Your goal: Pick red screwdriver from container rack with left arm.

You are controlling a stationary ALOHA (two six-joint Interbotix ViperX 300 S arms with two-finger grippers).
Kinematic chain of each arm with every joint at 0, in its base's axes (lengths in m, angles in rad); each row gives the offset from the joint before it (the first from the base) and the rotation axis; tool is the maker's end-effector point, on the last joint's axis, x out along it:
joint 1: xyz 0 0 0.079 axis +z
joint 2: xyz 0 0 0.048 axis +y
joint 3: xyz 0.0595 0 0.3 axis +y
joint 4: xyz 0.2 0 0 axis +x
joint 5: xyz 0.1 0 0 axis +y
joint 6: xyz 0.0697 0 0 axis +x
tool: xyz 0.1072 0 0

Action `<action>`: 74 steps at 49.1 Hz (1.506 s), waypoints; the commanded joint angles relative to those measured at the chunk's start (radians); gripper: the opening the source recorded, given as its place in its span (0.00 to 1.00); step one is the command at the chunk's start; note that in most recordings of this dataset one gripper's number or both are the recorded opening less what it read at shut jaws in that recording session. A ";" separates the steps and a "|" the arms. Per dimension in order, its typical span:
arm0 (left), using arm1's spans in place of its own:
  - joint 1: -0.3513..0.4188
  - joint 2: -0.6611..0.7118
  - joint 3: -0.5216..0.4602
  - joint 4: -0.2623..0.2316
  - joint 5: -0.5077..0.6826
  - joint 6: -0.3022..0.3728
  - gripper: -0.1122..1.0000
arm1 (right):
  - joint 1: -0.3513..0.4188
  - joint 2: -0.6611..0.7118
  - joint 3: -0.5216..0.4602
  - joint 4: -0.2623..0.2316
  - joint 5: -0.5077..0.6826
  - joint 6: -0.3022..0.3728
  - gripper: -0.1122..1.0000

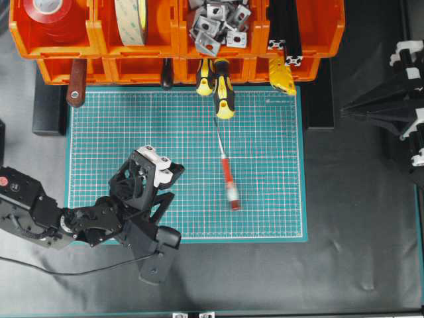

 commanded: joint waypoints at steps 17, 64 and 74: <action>-0.037 -0.238 0.074 0.003 0.002 -0.454 0.77 | -0.003 0.011 -0.029 0.003 0.002 0.002 0.10; -0.107 -1.123 0.503 0.003 -0.061 -0.696 0.77 | -0.005 0.000 -0.005 0.003 0.002 -0.002 0.10; -0.087 -1.207 0.523 0.003 -0.075 -0.638 0.77 | -0.015 -0.002 0.006 0.003 0.002 -0.002 0.10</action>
